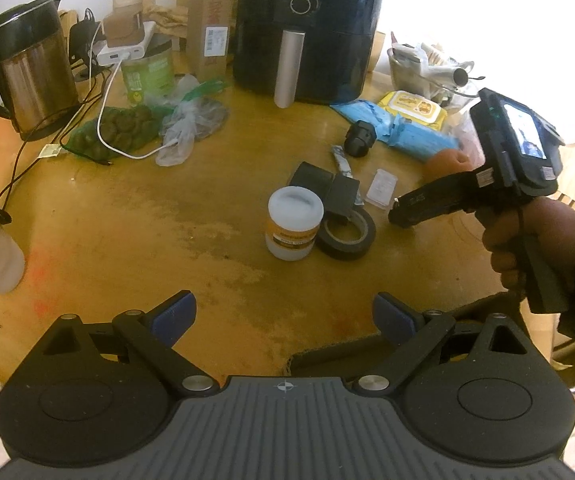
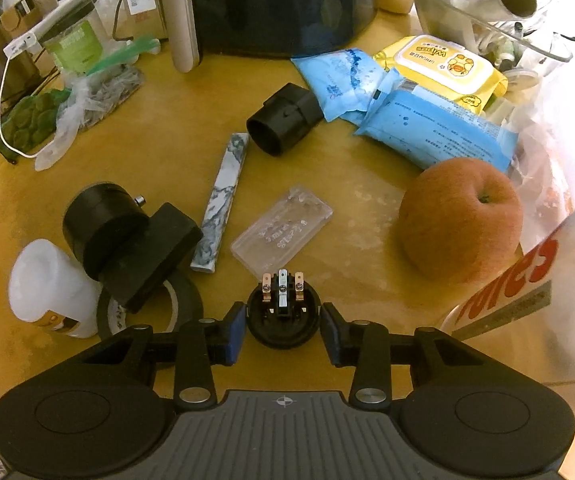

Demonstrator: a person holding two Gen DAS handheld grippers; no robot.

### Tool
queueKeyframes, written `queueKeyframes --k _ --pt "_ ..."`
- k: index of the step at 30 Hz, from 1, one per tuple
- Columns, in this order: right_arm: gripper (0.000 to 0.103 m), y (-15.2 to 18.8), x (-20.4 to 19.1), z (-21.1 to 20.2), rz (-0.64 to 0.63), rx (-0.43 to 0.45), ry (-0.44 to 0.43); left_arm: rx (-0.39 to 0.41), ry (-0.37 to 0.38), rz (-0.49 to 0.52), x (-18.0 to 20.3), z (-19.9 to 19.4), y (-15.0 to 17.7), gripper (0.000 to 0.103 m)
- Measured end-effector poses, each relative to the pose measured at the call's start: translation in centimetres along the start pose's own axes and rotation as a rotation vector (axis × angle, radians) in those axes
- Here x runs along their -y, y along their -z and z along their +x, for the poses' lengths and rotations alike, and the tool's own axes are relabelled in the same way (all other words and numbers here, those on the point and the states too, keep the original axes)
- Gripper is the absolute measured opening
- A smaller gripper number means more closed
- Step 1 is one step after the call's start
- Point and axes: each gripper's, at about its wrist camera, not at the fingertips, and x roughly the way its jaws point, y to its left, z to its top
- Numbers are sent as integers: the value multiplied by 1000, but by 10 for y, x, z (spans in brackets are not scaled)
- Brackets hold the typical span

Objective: Organize rigid objects
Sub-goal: 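Grasp the white tub with the left gripper while the right gripper holds the socket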

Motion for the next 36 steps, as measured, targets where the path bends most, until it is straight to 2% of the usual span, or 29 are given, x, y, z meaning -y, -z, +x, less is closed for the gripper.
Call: queueKeyframes --k 14,24,36 --pt "42 12 0 -58 -7 49 -134 3 9 52 5 6 -9 97" --pt "42 34 16 -95 59 75 -182 8 -3 96 8 18 -20 97" --pt "42 67 23 -126 102 95 -193 30 -8 149 10 47 -40 96"
